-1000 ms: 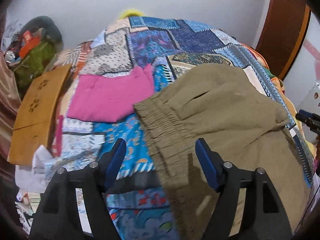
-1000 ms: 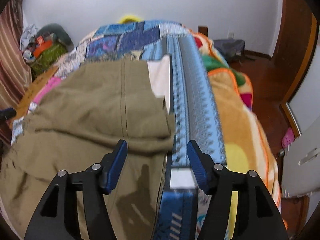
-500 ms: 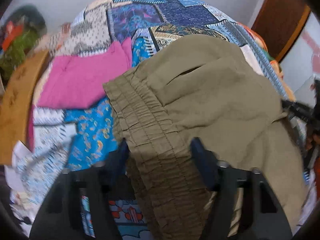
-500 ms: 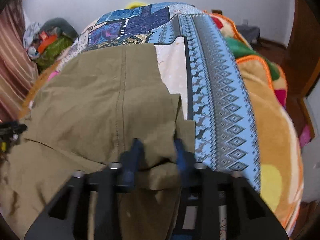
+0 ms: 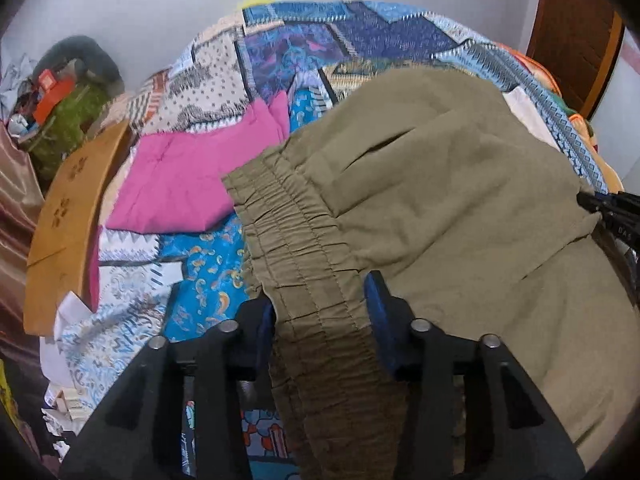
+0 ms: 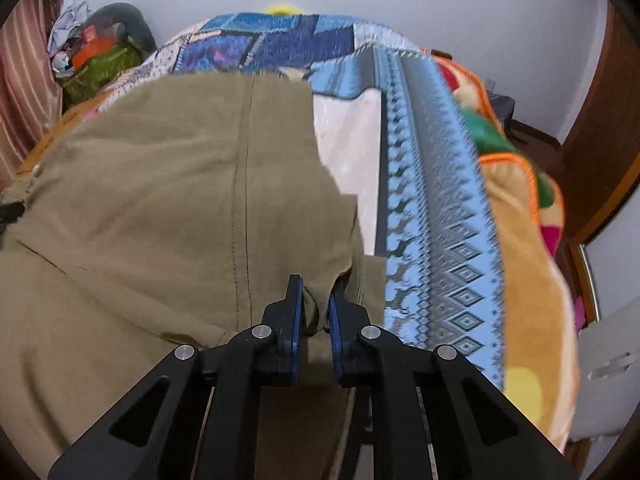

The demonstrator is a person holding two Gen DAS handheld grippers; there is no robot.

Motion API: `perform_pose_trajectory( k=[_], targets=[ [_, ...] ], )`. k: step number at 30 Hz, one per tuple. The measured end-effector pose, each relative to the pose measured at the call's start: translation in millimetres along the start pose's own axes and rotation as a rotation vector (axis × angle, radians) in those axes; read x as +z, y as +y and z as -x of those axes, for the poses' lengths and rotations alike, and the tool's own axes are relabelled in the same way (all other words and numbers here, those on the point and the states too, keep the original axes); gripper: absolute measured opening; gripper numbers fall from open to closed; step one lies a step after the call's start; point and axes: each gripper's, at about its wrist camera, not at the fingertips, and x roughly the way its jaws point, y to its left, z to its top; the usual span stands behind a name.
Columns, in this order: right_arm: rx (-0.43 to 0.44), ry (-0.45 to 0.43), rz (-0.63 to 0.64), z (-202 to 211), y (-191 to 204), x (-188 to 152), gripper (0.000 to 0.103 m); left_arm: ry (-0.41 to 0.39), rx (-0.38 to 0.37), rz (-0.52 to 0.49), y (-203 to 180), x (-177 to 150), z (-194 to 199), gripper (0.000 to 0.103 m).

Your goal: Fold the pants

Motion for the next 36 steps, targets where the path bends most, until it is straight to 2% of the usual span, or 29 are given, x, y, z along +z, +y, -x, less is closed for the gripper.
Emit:
perform_pose_trajectory(
  k=[5,8,11,15,18,23,32,36],
  targets=[
    [-0.034,0.06,0.026,-1,4,11,0.011,0.021,-0.026,0.009,7,4,5,0.062],
    [-0.054,0.077,0.035,11,2,15,0.02,0.025,-0.056,0.028,14,6,18,0.066],
    [-0.067,0.07,0.042,31,1,18,0.027,-0.022,-0.037,0.019,22,11,37,0.069],
    [-0.073,-0.008,0.063,58,1,31,0.051,-0.083,-0.007,0.046,43,24,51,0.081],
    [-0.073,-0.082,0.062,69,2,48,0.065,-0.093,0.002,0.092,60,38,48,0.081],
    [-0.03,-0.128,0.031,50,7,79,0.066,-0.057,-0.042,0.159,78,60,20,0.082],
    [0.018,-0.098,0.007,-26,13,128,0.066,0.029,-0.105,0.16,74,78,-45,0.082],
    [0.034,-0.097,-0.009,-56,8,144,0.065,0.061,-0.151,0.193,76,80,-67,0.082]
  ],
)
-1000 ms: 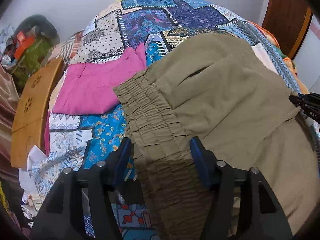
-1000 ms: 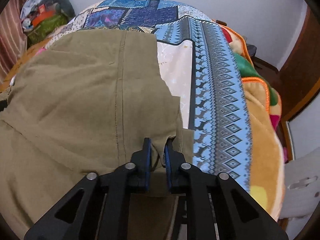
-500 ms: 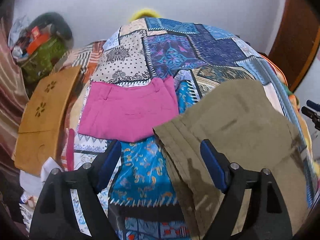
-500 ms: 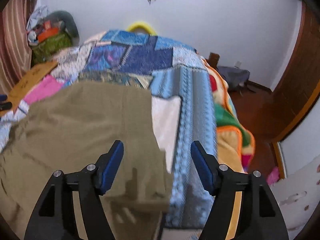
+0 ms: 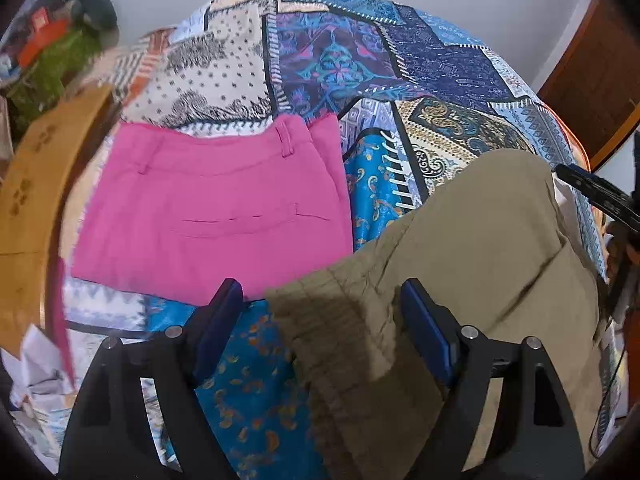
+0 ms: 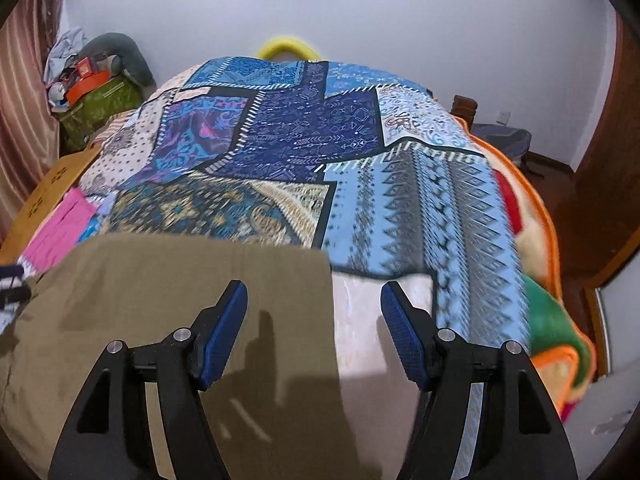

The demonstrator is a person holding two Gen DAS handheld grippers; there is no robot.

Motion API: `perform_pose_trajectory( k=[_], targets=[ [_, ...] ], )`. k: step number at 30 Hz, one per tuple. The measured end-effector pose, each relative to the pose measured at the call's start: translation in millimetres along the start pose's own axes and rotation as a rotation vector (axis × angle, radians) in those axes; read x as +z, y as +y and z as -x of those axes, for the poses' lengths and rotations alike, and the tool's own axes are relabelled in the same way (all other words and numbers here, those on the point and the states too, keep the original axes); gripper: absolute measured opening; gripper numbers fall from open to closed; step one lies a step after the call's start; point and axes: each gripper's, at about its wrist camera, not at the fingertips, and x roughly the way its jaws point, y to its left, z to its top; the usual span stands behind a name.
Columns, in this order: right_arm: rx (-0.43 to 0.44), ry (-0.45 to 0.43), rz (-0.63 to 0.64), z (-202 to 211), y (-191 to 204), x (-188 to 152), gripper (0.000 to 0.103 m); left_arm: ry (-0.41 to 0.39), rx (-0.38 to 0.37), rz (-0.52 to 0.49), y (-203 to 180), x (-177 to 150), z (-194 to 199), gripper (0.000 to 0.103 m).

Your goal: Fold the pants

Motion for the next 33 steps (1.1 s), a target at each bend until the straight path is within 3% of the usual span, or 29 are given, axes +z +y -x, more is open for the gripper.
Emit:
perform_pose_trajectory(
  k=[6,8,10,12,17,23,28,33],
  targets=[
    [0.005,0.064,-0.053,-38,-9,4,0.065,0.034,-0.083,0.049,7,-1,-18,0.081],
    [0.01,0.046,-0.069,-39,-7,4,0.061,0.026,-0.097,0.057,7,-1,-16,0.078],
    [0.02,0.047,-0.059,-38,-4,5,0.035,0.023,-0.111,0.057,5,-1,-15,0.07],
    [0.021,0.059,-0.053,-37,0,7,0.016,0.012,-0.093,0.054,2,0,-14,0.063],
    [-0.069,0.043,-0.009,-28,13,11,0.003,-0.038,-0.046,0.04,0,0,4,0.051],
    [-0.073,-0.039,-0.04,16,7,27,0.003,-0.146,-0.001,0.003,-8,16,58,0.049],
    [-0.106,-0.191,-0.019,92,12,53,0.002,-0.273,0.029,-0.023,-23,29,121,0.049],
    [-0.09,-0.266,-0.022,154,13,65,0.002,-0.336,0.058,-0.088,-38,17,166,0.049]
  ],
)
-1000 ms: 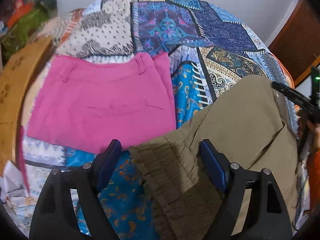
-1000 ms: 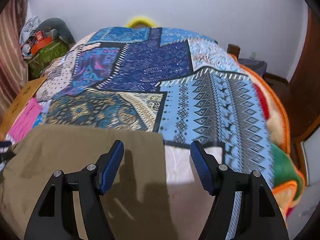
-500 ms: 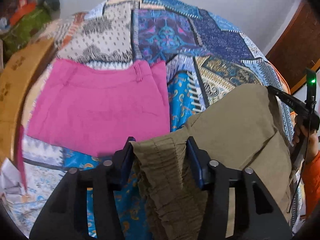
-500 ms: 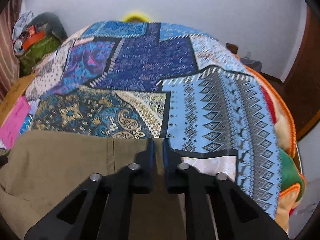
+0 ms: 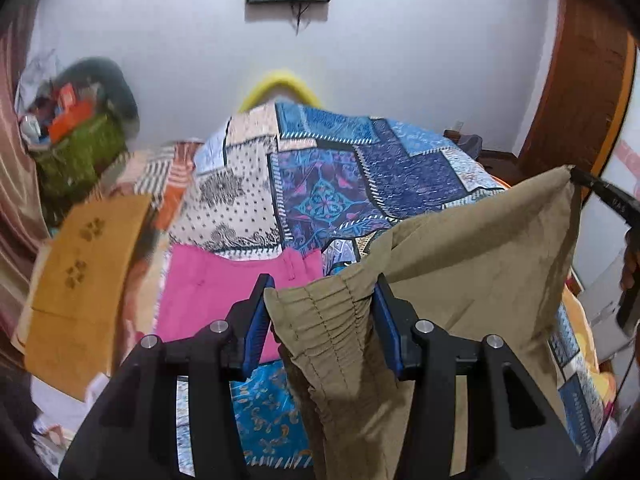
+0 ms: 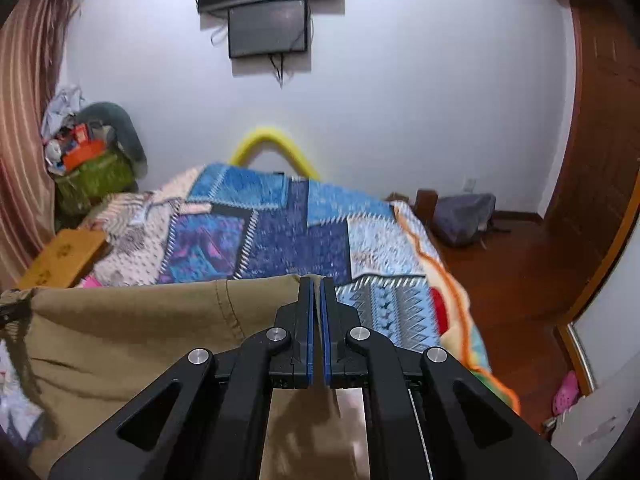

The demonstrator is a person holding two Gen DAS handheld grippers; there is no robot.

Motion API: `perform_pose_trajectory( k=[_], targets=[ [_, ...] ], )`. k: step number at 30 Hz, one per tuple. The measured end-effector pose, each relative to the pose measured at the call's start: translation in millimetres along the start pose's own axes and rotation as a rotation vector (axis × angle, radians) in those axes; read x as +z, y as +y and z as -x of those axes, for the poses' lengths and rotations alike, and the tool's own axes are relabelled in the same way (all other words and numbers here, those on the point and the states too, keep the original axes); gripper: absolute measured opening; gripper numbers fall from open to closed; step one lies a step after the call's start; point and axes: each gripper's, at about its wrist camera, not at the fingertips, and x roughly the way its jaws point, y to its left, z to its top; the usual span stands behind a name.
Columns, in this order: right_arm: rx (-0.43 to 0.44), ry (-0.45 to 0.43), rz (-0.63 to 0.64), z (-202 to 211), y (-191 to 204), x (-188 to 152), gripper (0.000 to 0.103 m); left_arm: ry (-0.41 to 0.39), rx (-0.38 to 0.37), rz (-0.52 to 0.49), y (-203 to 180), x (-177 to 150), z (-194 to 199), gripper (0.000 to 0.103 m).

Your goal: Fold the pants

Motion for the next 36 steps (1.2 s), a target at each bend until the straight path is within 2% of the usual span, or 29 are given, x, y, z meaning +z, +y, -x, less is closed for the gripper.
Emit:
perform_pose_trajectory(
  k=[3,7,12,17,23,27,30,36],
  targets=[
    [0.019,-0.024,0.005,30,-1,-3,0.002,-0.014,-0.003,-0.037,-6,-12,21,0.049],
    [0.047,-0.035,0.003,68,-3,-23,0.002,-0.006,-0.01,-0.079,-14,-34,43,0.049],
    [0.083,-0.025,-0.016,107,-5,-63,0.002,-0.004,-0.034,-0.112,-19,-68,67,0.049],
    [0.11,0.028,-0.027,135,-4,-111,0.002,0.031,-0.063,-0.157,-27,-112,82,0.049],
    [0.11,0.107,-0.05,154,-6,-163,0.002,0.102,-0.086,-0.205,-36,-162,87,0.049],
    [0.118,0.179,-0.102,157,-10,-201,0.002,0.165,-0.067,-0.238,-41,-198,83,0.049],
    [0.084,0.212,-0.081,161,-5,-226,0.002,0.203,-0.043,-0.241,-42,-220,84,0.049],
    [0.022,0.238,-0.12,174,-11,-247,0.003,0.208,-0.027,-0.184,-26,-232,100,0.049]
  ],
)
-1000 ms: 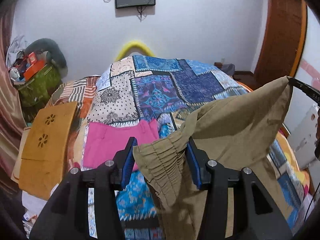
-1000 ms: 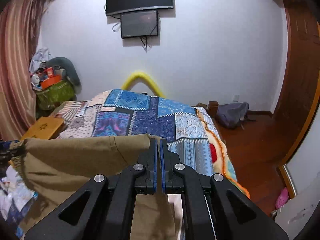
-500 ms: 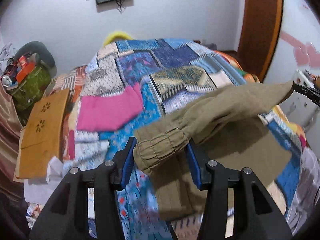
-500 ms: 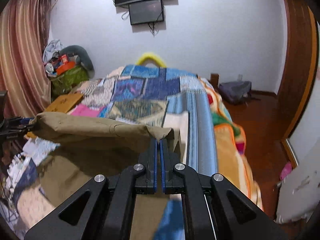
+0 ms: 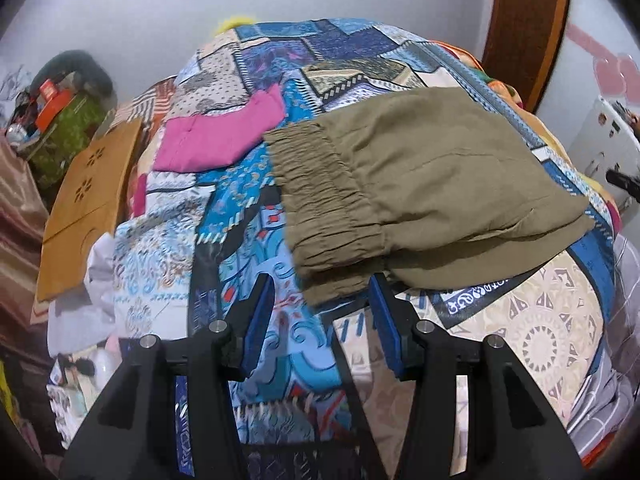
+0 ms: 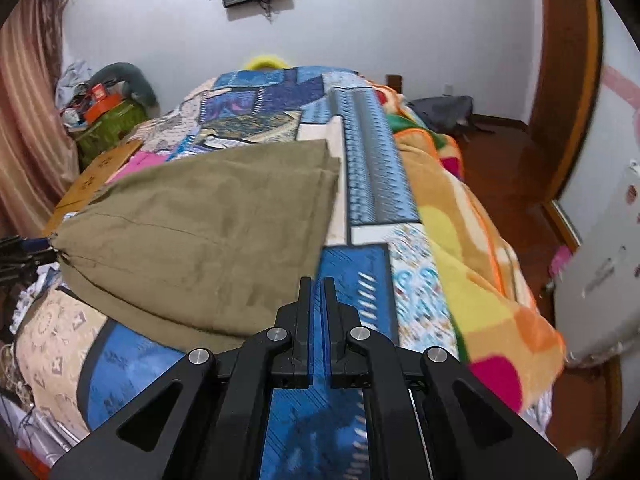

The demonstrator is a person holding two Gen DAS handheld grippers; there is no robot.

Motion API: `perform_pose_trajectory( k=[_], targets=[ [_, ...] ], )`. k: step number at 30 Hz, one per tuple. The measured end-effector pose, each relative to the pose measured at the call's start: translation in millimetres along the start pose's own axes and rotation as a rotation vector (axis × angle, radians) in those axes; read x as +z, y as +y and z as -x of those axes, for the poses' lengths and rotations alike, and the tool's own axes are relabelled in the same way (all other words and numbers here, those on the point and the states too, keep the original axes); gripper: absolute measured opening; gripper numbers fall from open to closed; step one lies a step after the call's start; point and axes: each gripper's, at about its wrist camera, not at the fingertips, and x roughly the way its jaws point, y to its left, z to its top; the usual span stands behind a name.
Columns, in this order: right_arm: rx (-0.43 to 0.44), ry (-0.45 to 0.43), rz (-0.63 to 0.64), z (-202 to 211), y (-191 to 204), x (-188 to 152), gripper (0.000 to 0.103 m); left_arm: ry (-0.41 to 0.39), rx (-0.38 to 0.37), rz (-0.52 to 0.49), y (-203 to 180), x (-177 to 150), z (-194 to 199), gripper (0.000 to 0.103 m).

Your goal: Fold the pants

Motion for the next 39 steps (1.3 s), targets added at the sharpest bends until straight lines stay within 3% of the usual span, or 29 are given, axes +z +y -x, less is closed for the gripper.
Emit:
perform_pose_trajectory(
  k=[5,7,9,10,13,19,23,27,30,31,32,34,37,38,39],
  targets=[
    [0.07,0.006,0.047,14,17,3,0.007,-0.074,0.039,-0.002,-1,17,28,0.051],
    [0.097,-0.012,0.098,19,34,7,0.026,-0.113,0.029,0.0,-7,28,39,0.061],
    [0.137,-0.035,0.138,21,52,8,0.046,-0.143,0.027,-0.002,-15,36,46,0.079],
    [0.161,-0.054,0.163,21,64,11,0.05,-0.16,0.025,-0.01,-21,39,49,0.079],
    [0.225,-0.046,0.229,11,92,12,0.05,-0.169,0.008,-0.051,-40,46,49,0.081],
    [0.304,0.031,0.351,-24,136,0,0.05,-0.105,-0.042,-0.096,-68,44,25,0.081],
    [0.3,0.097,0.429,-46,152,-11,0.05,-0.048,-0.06,-0.134,-81,40,4,0.081],
    [0.304,0.102,0.449,-54,154,-11,0.05,-0.01,-0.066,-0.173,-94,38,-11,0.081],
    [0.329,0.111,0.43,-59,152,-9,0.036,-0.014,-0.068,-0.201,-100,39,-13,0.081],
    [0.327,0.1,0.434,-58,152,-9,0.02,-0.017,-0.074,-0.211,-103,39,-13,0.081],
    [0.322,0.092,0.438,-57,154,-7,0.013,-0.018,-0.079,-0.225,-105,39,-13,0.081],
    [0.334,0.089,0.42,-55,154,-5,0.008,-0.02,-0.074,-0.278,-113,37,-14,0.081],
    [0.354,0.076,0.392,-49,152,-1,0.006,-0.051,-0.001,-0.334,-121,34,-16,0.081],
    [0.355,0.07,0.389,-47,152,0,0.006,-0.057,0.015,-0.345,-122,34,-17,0.077],
    [0.358,0.064,0.386,-44,152,1,0.006,-0.067,0.029,-0.351,-123,34,-17,0.066]
  ],
)
